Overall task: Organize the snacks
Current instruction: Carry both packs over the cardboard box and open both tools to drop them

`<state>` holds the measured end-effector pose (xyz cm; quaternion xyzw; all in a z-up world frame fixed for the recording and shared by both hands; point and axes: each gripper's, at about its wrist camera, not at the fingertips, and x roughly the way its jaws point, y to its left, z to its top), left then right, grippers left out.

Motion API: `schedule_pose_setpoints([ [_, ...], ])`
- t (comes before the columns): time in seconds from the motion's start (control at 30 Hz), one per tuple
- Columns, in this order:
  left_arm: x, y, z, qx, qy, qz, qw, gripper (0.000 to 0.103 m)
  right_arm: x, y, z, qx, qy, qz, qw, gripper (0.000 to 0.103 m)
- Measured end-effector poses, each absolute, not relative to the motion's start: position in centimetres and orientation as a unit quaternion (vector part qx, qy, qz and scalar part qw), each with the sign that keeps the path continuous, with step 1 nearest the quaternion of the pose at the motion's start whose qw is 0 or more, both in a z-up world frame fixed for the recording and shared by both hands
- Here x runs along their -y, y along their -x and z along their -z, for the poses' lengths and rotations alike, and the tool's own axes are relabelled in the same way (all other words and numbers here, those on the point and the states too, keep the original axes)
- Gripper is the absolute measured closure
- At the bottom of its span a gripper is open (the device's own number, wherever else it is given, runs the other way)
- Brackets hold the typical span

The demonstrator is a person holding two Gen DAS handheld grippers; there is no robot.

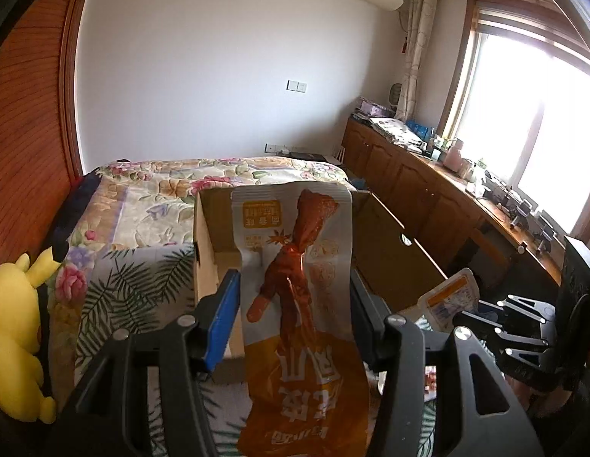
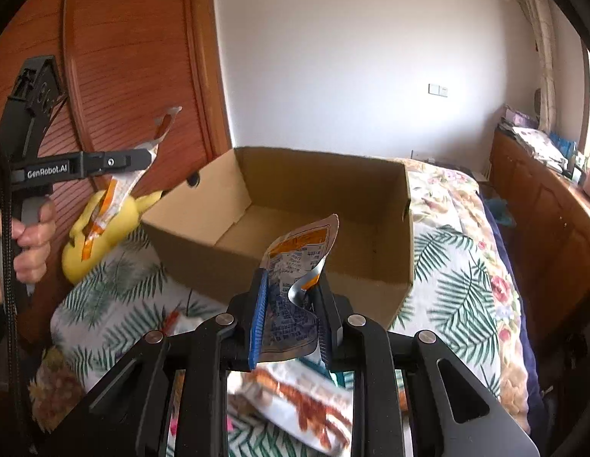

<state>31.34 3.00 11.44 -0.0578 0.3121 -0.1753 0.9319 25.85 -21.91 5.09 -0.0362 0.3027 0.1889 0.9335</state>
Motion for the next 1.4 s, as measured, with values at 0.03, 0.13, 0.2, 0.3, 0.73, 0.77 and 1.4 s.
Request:
schedule_pose_setpoints([
  [0.03,-2.9,-31.6,-11.6,-0.311,0.058,0.174,0.932,0.050,21.9,-26.3,-5.3,-0.301,0.031,-0.189,0.934,0.082],
  [0.13,-1.9,-33.0,-12.2,-0.307,0.048,0.168,0.935,0.050,21.7,-27.4,-5.9,-0.299,0.023,-0.186,0.936,0.082],
  [0.2,-1.5,-33.9,-12.3,-0.309,0.042,0.166,0.936,0.050,21.4,-28.4,-6.0,-0.301,0.024,-0.180,0.936,0.082],
  [0.3,-0.8,-35.6,-12.1,-0.328,0.040,0.165,0.929,0.050,21.1,-29.6,-6.0,-0.308,0.025,-0.171,0.936,0.082],
  [0.73,2.0,-39.7,-8.8,-0.393,-0.001,0.133,0.910,0.049,21.0,-33.7,-4.1,-0.335,0.018,-0.135,0.932,0.082],
  [0.77,2.2,-39.9,-8.7,-0.396,-0.005,0.132,0.909,0.049,21.1,-33.9,-3.9,-0.336,0.015,-0.134,0.932,0.082],
  [1.4,2.5,-39.1,-8.4,-0.393,-0.013,0.132,0.910,0.042,20.6,-33.7,-2.8,-0.344,0.015,-0.146,0.928,0.072],
])
